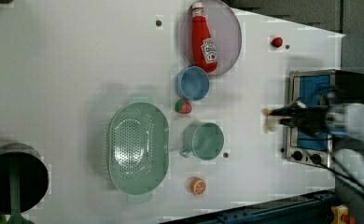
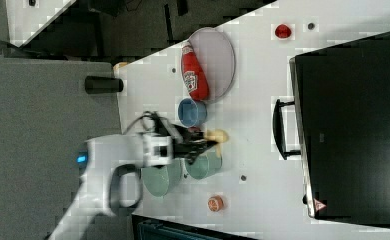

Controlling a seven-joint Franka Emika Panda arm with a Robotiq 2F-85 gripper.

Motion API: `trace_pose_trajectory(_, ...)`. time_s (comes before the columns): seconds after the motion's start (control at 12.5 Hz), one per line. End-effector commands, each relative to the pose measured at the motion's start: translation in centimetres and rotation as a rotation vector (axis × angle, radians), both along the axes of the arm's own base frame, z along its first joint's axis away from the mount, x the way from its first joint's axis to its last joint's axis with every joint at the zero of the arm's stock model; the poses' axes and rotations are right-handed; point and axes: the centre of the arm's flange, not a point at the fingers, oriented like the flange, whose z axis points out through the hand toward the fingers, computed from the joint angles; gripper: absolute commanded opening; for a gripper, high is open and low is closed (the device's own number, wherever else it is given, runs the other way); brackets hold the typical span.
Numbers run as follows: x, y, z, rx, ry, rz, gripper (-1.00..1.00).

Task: Pick banana from table and place on oven.

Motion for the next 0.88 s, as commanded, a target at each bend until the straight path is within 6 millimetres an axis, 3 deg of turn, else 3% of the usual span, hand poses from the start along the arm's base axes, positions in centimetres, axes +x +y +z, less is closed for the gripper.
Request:
trace_pose_trajectory(0.08, 0.3, -0.6, 11.6, 0.010, -0.094, -0.043, -0.48)
trace_pose_trajectory(0.24, -1.3, -2.6, 15.0, 0.019, -0.061, -0.084, -0.48)
trace_pose_trajectory(0.4, -2.5, -6.2, 16.2, 0.033, -0.048, -0.127, -0.48)
trace_pose_trajectory(0.88, -2.8, -18.7, 15.6, -0.003, -0.031, -0.074, -0.48)
